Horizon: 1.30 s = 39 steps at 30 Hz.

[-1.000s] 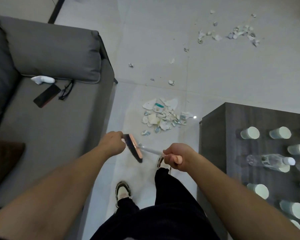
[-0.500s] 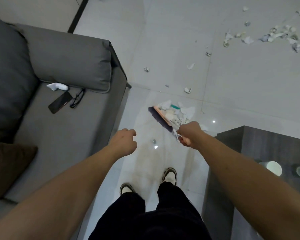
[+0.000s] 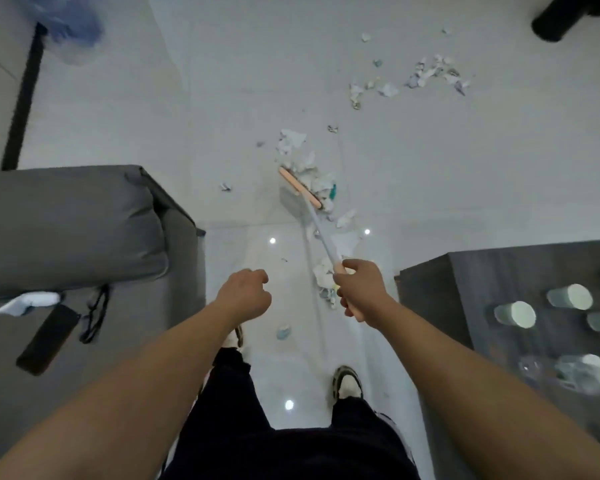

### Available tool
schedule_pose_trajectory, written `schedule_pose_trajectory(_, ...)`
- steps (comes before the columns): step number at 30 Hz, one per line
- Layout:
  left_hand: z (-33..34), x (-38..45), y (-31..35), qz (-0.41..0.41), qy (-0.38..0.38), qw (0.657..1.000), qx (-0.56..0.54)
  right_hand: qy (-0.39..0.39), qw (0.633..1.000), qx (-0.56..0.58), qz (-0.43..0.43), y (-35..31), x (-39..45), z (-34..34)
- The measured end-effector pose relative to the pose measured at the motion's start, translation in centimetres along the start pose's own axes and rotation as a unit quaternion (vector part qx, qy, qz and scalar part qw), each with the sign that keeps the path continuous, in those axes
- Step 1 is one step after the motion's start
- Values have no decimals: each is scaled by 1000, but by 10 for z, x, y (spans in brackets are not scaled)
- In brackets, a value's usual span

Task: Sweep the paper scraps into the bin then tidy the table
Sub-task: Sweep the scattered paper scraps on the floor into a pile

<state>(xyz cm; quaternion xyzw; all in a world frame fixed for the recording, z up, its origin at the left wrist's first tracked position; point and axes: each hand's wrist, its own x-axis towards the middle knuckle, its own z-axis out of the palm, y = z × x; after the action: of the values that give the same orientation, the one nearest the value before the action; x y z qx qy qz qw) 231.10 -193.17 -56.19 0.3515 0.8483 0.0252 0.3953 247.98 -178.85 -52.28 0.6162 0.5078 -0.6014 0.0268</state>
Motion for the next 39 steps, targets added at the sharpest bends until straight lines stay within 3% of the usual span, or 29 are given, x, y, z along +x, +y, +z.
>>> schedule_pose_trajectory(6, -49, 52, -3, 123, -63, 986, 95, 119, 973, 176, 93, 1, -45, 52)
schedule_pose_trajectory(12, -59, 76, -7, 177, -95, 970, 135, 236, 900, 313, 189, 2, -58, 76)
schedule_pose_trajectory(17, -50, 69, -36, 181, -148, 958, 165, 261, 822, 440, 251, 8, -53, 71)
schedule_pose_trajectory(19, -50, 67, -50, 178, -158, 954, 183, 248, 816, 461, 247, 14, -50, 77)
schedule_pose_trajectory(22, -55, 66, -67, 177, -163, 949, 203, 170, 776, 563, 227, 26, -49, 89)
schedule_pose_trajectory(26, -67, 73, -71, 188, -153, 945, 222, 95, 671, 716, 166, 45, -63, 83)
schedule_pose_trajectory(27, -69, 75, -68, 194, -148, 943, 224, 93, 673, 717, 158, 45, -69, 82)
schedule_pose_trajectory(30, -71, 75, -55, 211, -140, 941, 227, 132, 741, 635, 176, 29, -80, 93)
schedule_pose_trajectory(32, -68, 73, -45, 229, -137, 937, 226, 173, 762, 594, 194, 14, -82, 111)
schedule_pose_trajectory(37, -56, 61, -34, 257, -144, 930, 219, 233, 683, 638, 269, 11, -93, 151)
schedule_pose_trajectory(39, -53, 60, -37, 255, -149, 931, 216, 233, 669, 641, 297, 19, -96, 172)
